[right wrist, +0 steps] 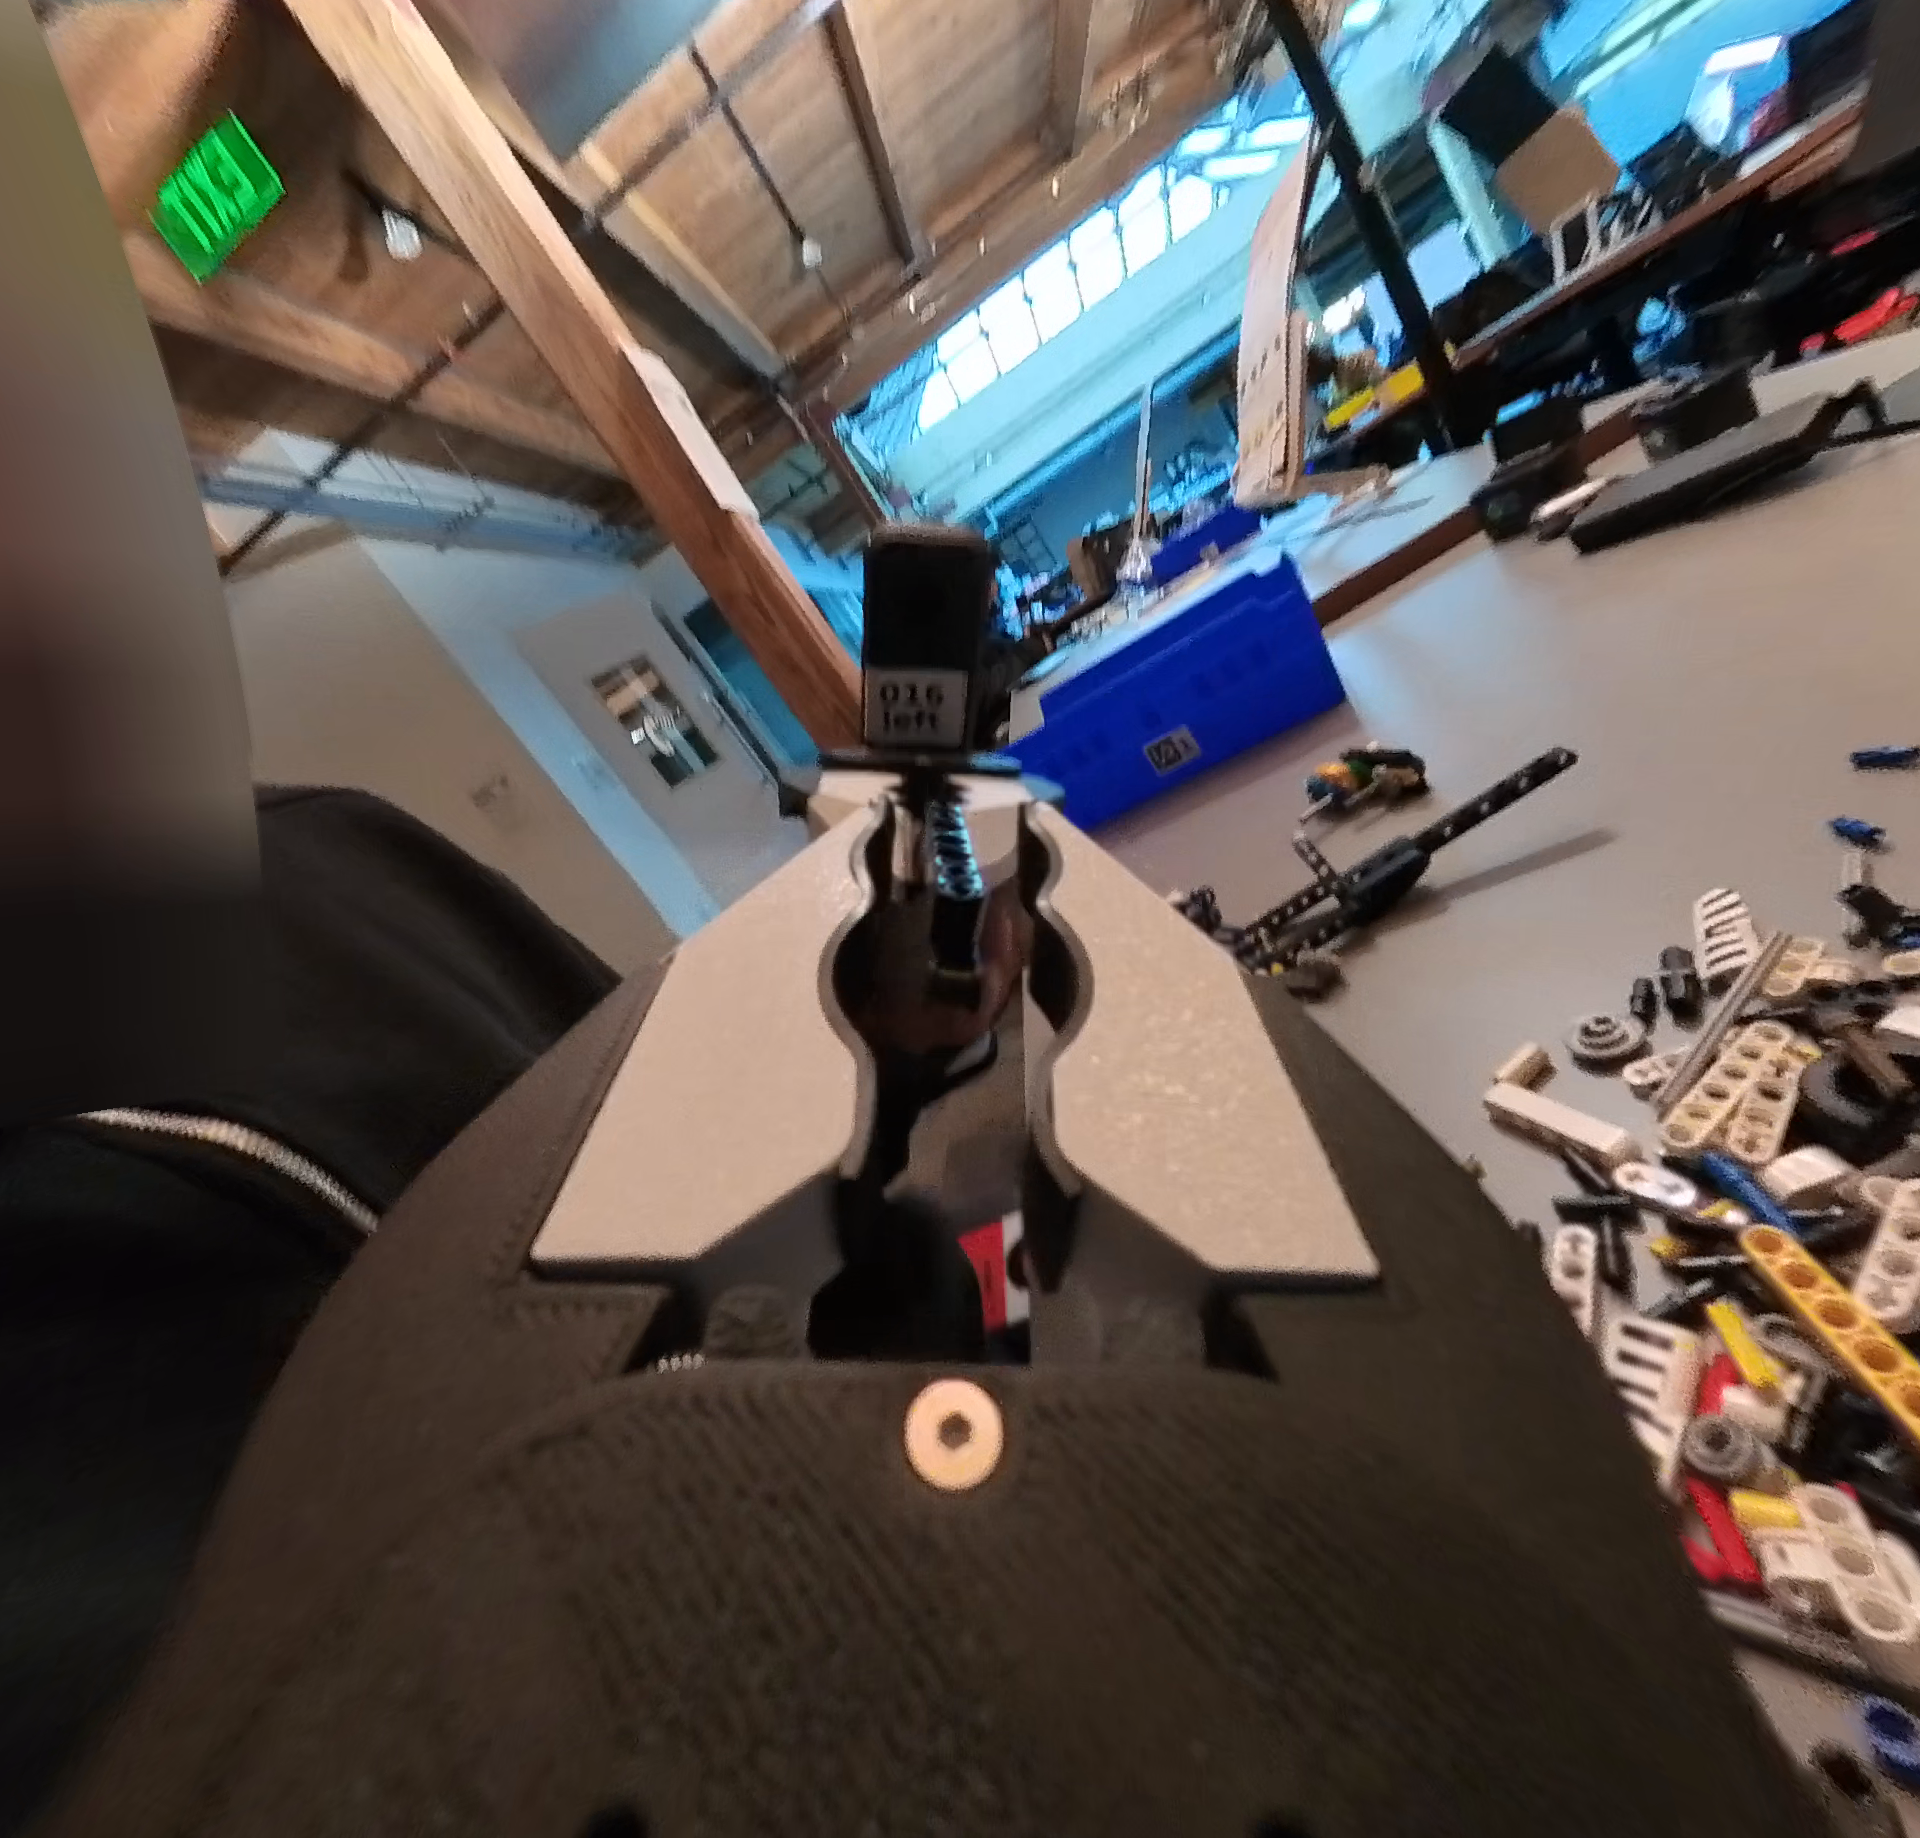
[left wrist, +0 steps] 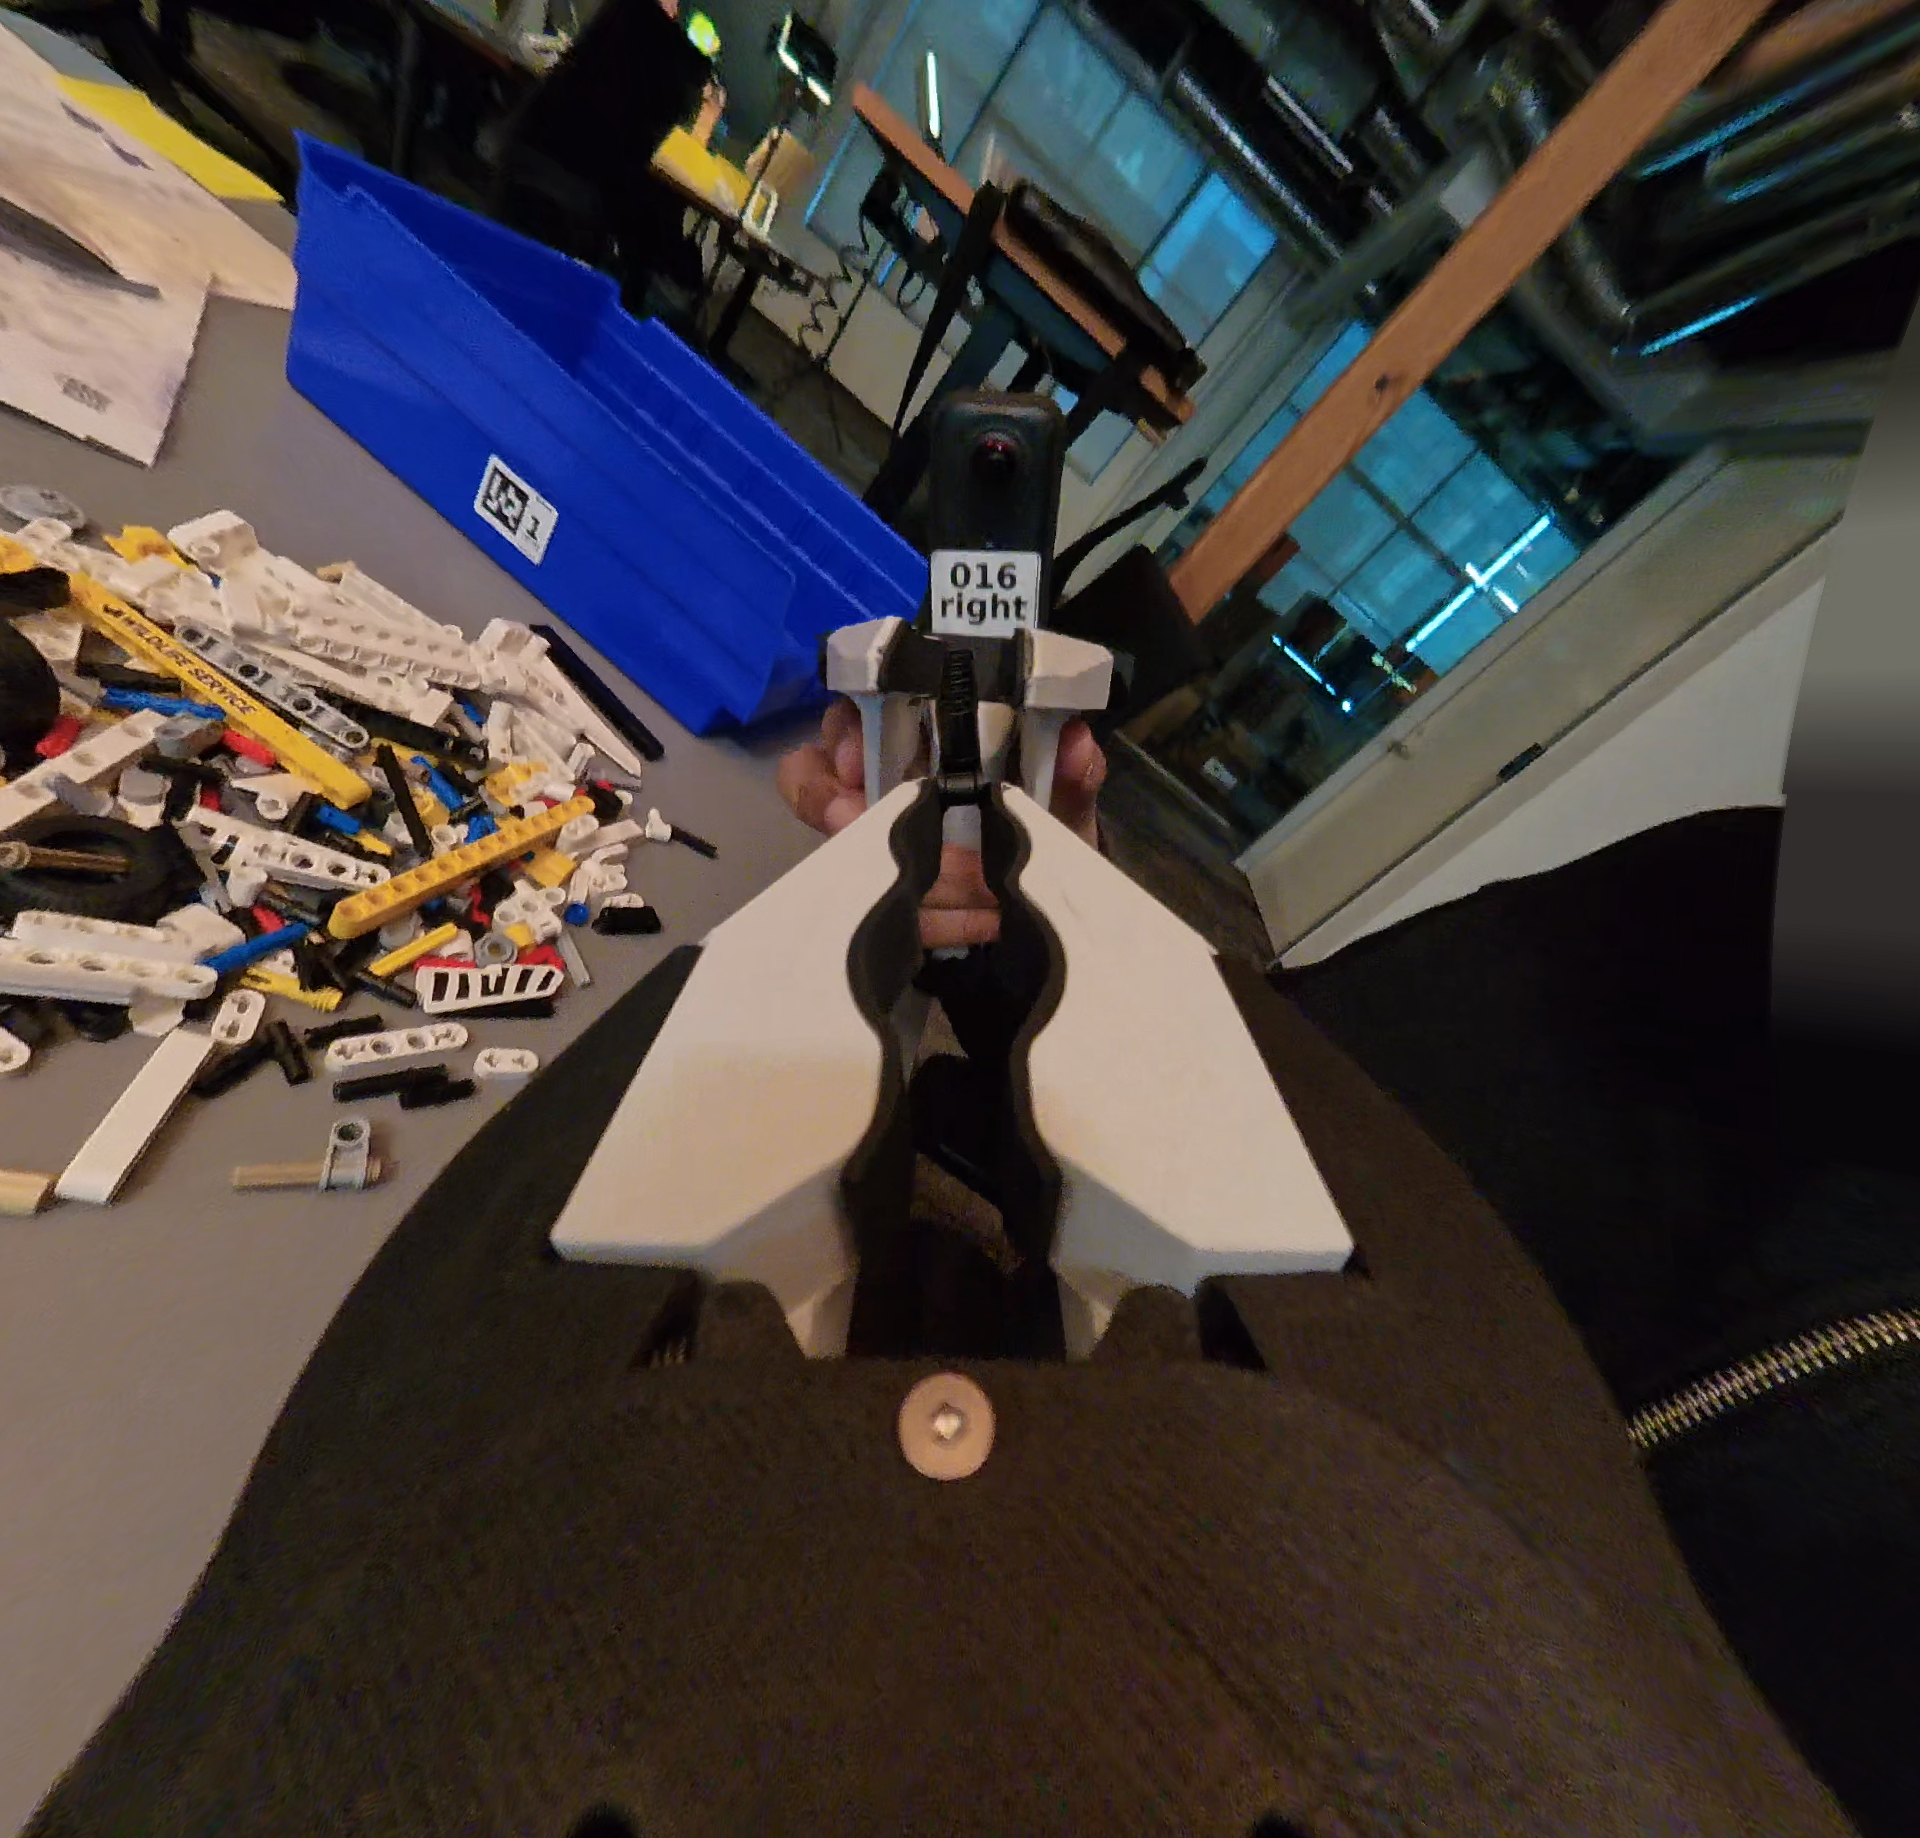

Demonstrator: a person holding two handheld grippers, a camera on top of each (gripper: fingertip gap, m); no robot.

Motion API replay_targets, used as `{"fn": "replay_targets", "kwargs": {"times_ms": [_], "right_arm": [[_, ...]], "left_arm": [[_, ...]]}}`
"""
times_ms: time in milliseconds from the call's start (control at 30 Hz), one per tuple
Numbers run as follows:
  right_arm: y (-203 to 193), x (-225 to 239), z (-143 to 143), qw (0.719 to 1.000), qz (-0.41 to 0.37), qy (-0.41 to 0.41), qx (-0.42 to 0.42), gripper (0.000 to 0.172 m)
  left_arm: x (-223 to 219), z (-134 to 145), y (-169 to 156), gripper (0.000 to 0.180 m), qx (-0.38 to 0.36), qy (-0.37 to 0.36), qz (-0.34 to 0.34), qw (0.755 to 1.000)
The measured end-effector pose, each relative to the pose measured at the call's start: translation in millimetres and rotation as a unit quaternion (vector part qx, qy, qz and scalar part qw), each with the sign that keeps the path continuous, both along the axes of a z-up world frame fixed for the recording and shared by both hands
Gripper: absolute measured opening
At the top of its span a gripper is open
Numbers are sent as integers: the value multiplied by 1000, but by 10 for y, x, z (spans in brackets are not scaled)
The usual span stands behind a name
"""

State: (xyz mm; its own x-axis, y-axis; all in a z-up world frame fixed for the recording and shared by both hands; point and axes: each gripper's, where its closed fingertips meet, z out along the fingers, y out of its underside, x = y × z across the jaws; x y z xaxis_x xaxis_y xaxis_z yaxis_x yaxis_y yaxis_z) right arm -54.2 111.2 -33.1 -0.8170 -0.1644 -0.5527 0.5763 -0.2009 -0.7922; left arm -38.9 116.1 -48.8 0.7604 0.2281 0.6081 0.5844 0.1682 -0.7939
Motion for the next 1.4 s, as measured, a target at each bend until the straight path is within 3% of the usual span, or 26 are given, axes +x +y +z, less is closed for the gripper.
{"fn": "replay_targets", "kwargs": {"times_ms": [100,200,633,1400], "right_arm": [[-94,113,-105,999,22,24,41,20],[-149,164,-79,998,32,33,33,4],[-143,59,151,999,-3,-3,-45,5],[-118,46,151,998,-34,39,-36,6]], "left_arm": [[65,-71,-1,7,-32,1,-24,999],[89,-80,-4,7,-41,7,-28,999],[-22,229,-31,5,91,54,55,993],[-36,234,-74,4,93,47,61,993]]}}
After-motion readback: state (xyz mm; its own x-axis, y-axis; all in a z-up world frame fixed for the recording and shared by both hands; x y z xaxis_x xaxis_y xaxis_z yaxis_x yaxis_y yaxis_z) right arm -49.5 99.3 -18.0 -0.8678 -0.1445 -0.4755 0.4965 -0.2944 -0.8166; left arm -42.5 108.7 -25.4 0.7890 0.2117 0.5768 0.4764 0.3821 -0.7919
